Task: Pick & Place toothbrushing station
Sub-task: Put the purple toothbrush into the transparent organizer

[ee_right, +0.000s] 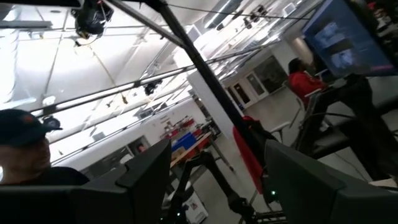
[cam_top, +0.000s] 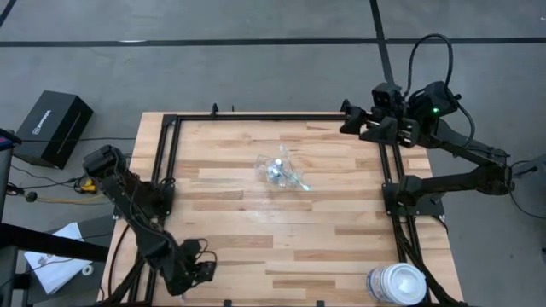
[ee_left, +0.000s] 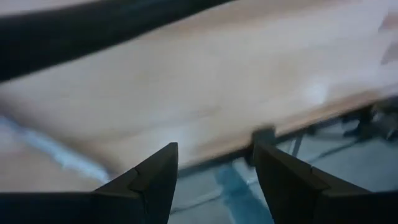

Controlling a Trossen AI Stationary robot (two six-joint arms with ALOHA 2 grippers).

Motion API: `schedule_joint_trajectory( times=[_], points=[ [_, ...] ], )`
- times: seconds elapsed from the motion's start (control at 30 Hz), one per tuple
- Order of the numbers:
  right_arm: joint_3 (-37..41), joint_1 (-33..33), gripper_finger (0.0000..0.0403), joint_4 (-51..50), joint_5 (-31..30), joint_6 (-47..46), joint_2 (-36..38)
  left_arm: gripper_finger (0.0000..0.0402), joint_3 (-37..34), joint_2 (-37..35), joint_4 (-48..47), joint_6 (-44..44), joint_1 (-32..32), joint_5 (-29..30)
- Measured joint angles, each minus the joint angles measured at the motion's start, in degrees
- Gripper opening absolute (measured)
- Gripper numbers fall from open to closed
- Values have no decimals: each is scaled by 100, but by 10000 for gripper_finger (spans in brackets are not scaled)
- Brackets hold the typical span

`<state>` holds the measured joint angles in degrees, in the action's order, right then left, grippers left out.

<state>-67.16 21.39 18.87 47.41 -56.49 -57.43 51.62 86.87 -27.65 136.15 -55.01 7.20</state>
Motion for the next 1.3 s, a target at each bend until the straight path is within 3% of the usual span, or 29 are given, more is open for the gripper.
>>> schedule_joint_trajectory(
  times=[0.1, 0.33, 0.57, 0.63, 0.77, 0.97, 1.3],
  points=[
    [0, 2, 249, 5, 136, 4, 0, 205, 11, 0, 44, 48, 122, -202],
    [0, 138, 249, 0, 467, -121, 1, 204, 11, -17, -128, 80, 206, 32],
    [0, 247, 249, 0, 513, -188, 0, 204, 11, -8, -62, 593, 93, -1216],
    [0, 247, 249, 0, 530, -176, 0, 204, 11, 72, 14, 655, 82, -1027],
    [0, 268, 249, 4, 584, -155, 0, 204, 9, 241, 265, 656, 42, -115],
    [0, 354, 249, 4, 807, -158, 0, 204, 9, 553, 602, 756, -44, -716],
    [0, 266, 249, 5, 624, -201, 0, 204, 7, 452, 558, 837, -602, -1042]
  ],
)
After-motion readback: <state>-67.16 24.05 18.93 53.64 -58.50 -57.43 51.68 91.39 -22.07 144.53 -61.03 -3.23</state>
